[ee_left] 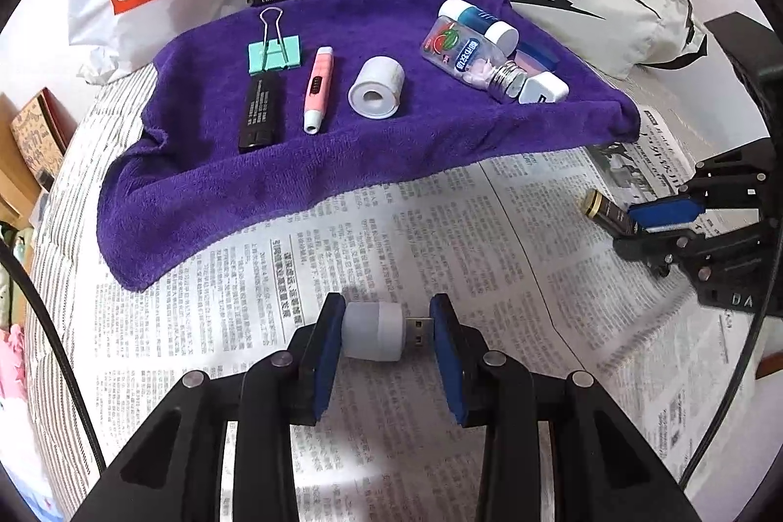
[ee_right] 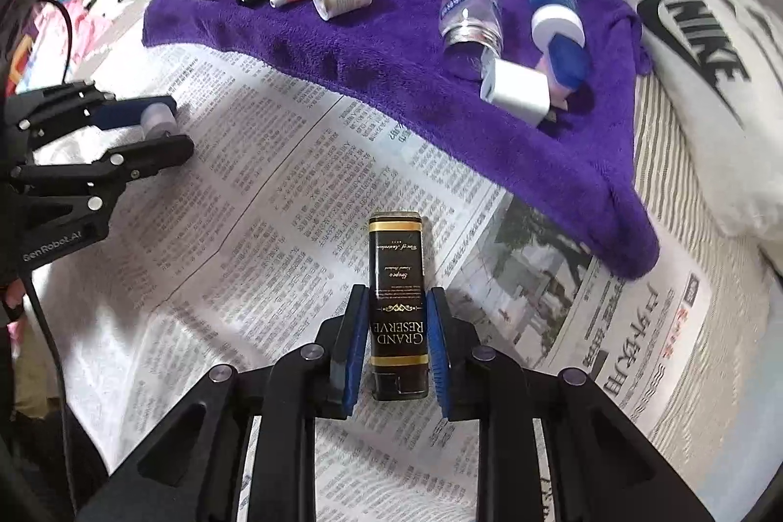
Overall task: Organize rigid objects
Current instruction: 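Place the Grand Reserve box on the towel while the left gripper places the USB light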
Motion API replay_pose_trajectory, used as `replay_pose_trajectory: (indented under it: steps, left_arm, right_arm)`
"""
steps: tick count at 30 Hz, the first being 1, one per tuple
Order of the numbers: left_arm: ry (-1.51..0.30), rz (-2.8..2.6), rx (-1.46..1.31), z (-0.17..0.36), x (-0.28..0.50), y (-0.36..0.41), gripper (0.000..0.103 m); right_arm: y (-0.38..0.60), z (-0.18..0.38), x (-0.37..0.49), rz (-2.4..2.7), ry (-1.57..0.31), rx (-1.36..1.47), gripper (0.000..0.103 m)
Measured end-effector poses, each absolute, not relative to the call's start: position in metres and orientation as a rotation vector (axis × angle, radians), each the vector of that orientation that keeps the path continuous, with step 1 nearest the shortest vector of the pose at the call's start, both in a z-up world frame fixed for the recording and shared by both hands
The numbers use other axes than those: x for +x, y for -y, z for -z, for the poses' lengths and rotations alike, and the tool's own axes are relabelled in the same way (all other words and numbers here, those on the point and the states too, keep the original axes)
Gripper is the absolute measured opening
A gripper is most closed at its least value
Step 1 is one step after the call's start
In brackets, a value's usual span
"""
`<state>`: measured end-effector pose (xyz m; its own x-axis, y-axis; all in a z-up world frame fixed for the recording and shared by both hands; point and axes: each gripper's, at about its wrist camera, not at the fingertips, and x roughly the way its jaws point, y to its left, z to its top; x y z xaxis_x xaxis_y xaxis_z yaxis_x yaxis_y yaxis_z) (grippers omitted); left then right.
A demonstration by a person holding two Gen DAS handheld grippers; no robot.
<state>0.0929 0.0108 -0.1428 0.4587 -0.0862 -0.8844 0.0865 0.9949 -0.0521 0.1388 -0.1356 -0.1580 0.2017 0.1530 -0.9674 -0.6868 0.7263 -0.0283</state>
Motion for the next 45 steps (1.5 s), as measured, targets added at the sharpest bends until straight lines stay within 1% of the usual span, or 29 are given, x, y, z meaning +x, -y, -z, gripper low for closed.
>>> replay_pose_trajectory:
  steps: [12, 18, 27, 33, 40, 45]
  left_arm:
    - [-1.033, 0.073, -0.053, 0.113, 0.088, -0.029, 0.034]
    - [-1.007, 0.085, -0.084, 0.098, 0.095, -0.038, 0.034]
    - [-0.972, 0.103, -0.099, 0.08, 0.126, -0.051, 0.034]
    - [-0.965, 0.118, -0.111, 0.08, 0.144, -0.058, 0.034]
    - [-0.974, 0.132, -0.12, 0.085, 0.156, -0.062, 0.034]
    - [-0.987, 0.14, -0.124, 0.093, 0.162, -0.063, 0.034]
  right_arm:
    - [0.155, 0.151, 0.146, -0.678, -1.216, -0.445, 0.023]
    - [0.16, 0.13, 0.158, -0.704, -1.197, -0.394, 0.023]
    - [0.149, 0.092, 0.179, -0.739, -1.138, -0.332, 0.023]
    - [0.133, 0.081, 0.228, -0.709, -1.108, -0.291, 0.023]
    - [0.106, 0.087, 0.291, -0.672, -1.099, -0.249, 0.023]
    - [0.089, 0.097, 0.327, -0.621, -1.096, -0.272, 0.023]
